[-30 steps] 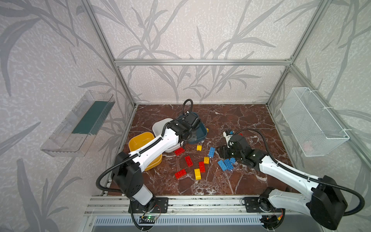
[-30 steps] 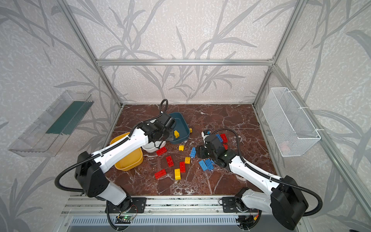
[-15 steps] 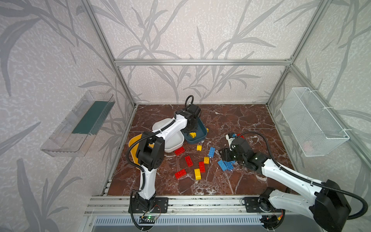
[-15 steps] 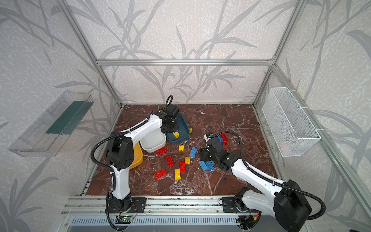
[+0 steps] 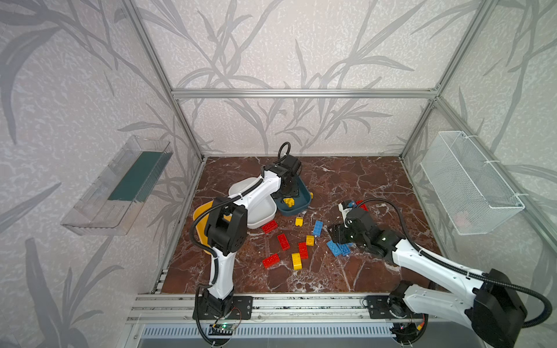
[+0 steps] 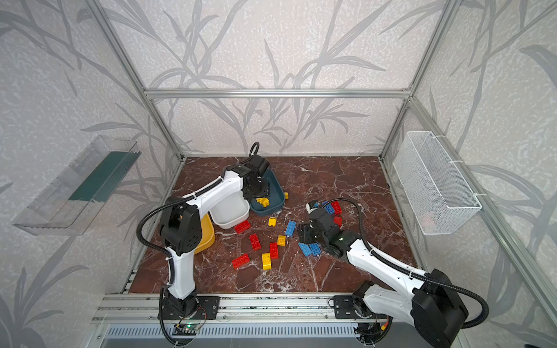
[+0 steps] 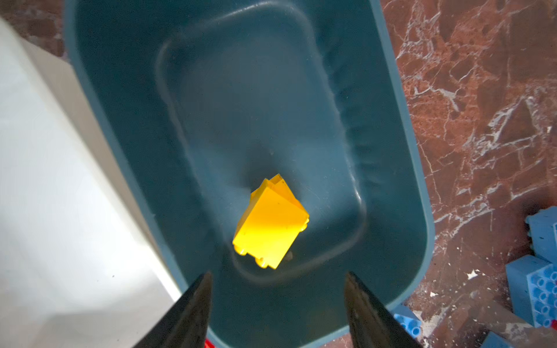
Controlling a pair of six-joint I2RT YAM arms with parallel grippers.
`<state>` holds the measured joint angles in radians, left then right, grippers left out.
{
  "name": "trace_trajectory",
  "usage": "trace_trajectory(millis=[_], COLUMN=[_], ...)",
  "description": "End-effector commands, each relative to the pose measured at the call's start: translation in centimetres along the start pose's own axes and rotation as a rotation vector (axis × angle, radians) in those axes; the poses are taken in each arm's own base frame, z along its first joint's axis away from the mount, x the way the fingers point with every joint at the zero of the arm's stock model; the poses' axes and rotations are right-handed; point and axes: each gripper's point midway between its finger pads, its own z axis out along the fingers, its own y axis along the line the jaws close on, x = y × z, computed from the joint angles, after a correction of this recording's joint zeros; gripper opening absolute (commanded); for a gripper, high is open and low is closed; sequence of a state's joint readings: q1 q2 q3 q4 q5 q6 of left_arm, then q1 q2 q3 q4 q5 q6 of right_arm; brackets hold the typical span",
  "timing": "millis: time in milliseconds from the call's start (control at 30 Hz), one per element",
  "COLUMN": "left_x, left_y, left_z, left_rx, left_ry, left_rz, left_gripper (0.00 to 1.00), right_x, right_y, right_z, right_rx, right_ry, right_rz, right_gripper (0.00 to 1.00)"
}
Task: Sort the legos into containers by color
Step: 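Carry the yellow brick with the left gripper and release it into the teal tub, then grasp a yellow brick among blue bricks with right gripper while left withdraws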
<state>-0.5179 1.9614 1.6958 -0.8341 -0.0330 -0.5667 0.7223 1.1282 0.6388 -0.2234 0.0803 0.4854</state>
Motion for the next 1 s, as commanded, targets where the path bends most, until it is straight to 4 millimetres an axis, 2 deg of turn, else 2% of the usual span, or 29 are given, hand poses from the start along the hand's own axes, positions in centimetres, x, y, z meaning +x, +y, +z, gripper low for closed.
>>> trace_trajectory(millis=[0, 167, 333, 500, 700, 967], left_x=[-0.6, 1.1, 3.4, 5.8, 8.4, 10.8], left_y=[0.8, 3.7, 6.8, 9.7, 12.2, 13.7], left_z=[-5.6, -10.7, -14.9, -17.6, -18.5, -17.3], left_rx=[0.027, 0.031, 0.042, 0.031, -0.003, -0.016], left_ry=[-0.103, -0.211, -0.328, -0.416, -0.437, -0.433], left_rz=[-0.002, -0.028, -0.068, -0.082, -0.054, -0.019], left_gripper=[0.76, 0.87, 0.99, 0.99, 0.99, 0.99], right_x=[-1.2, -1.6, -1.8, -2.2, -2.4, -2.8], right_y=[1.9, 5.1, 6.7, 8.1, 8.2, 8.8], right_z=[-0.5, 0.0, 1.9, 4.1, 7.1, 10.9], right_rx=[0.009, 0.014, 0.069, 0.075, 0.153, 0.190], right_ry=[-0.019, -0.035, -0.017, -0.035, -0.043, -0.074], right_rz=[-0.030, -0.067, -0.049, 0.035, 0.108, 0.105], right_gripper=[0.75, 0.81, 0.83, 0.83, 0.84, 0.82])
